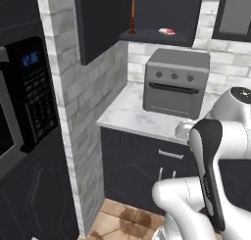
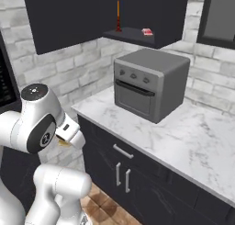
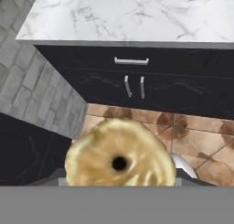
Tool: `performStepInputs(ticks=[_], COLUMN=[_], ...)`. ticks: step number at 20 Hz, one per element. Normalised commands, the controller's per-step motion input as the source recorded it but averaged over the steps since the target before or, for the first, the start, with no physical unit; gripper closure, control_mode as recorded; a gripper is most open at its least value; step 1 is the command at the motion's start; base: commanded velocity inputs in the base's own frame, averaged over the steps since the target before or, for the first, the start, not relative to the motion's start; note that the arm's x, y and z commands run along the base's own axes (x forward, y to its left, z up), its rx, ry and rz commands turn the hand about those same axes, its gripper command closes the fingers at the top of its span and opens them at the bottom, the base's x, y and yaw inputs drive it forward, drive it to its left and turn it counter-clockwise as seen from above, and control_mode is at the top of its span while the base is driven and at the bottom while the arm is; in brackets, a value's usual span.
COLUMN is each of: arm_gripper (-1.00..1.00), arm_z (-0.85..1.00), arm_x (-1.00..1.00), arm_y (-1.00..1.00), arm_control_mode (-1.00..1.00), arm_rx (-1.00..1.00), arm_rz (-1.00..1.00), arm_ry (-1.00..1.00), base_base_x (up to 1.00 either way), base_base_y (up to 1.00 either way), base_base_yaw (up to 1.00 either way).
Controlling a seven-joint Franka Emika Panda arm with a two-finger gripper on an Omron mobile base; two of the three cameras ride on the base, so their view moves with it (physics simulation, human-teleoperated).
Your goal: Pick the candle and candle from the dining table and place them in the open cabinet. Close the cabinet after placing the objects.
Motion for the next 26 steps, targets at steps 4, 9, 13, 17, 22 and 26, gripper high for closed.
performStepInputs(ticks=[4,9,13,17,22,26], arm_gripper=[1.0,1.0,1.0,1.0,1.0,1.0], arm_z=[0.0,0.0,0.0,0.0,0.0,0.0], arm_x=[0.0,0.0,0.0,0.0,0.0,0.0], arm_y=[0.0,0.0,0.0,0.0,0.0,0.0], arm_control_mode=[1.0,1.0,1.0,1.0,1.0,1.0], arm_rx=[0.0,0.0,0.0,0.0,0.0,0.0], arm_rz=[0.0,0.0,0.0,0.0,0.0,0.0], arm_ry=[0.0,0.0,0.0,0.0,0.0,0.0], base_base_x=[0.47,0.47,0.47,0.46,0.46,0.43], base_base_y=[0.16,0.16,0.17,0.16,0.18,0.22], base_base_yaw=[-0.14,-0.14,-0.14,-0.14,-0.15,-0.18])
